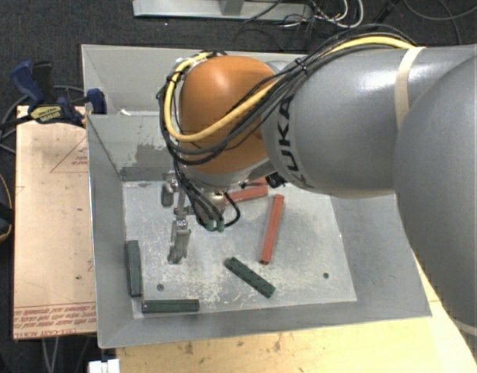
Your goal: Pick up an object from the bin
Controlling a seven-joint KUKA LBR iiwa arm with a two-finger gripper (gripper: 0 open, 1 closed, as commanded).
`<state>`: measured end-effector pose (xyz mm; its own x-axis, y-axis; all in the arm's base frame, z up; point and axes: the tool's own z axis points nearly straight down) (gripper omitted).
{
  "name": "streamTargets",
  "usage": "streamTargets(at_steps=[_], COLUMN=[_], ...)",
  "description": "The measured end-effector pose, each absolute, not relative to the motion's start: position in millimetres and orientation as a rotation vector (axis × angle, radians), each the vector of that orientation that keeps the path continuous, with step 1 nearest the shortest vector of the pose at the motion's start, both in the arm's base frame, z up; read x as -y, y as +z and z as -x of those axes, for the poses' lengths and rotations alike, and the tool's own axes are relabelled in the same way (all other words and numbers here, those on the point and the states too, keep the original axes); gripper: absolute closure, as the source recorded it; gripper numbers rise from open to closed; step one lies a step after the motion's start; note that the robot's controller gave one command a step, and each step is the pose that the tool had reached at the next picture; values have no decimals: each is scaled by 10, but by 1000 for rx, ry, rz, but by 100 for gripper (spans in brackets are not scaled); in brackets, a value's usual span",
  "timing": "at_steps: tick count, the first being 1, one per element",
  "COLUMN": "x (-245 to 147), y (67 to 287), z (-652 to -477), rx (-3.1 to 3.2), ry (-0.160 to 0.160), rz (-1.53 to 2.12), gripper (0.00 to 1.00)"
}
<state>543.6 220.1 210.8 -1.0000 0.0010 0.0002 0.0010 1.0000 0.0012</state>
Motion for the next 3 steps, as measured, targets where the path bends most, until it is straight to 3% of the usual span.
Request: streamTargets(at_steps=[1,2,3], x=[-2426,-2080,-2089], y=[1071,749,738], z=[-4884,-4860,-4827], rx=[3109,3124,3112], ry=[1,-6,-3], rz=[-397,-430,-435], gripper=[0,0,100])
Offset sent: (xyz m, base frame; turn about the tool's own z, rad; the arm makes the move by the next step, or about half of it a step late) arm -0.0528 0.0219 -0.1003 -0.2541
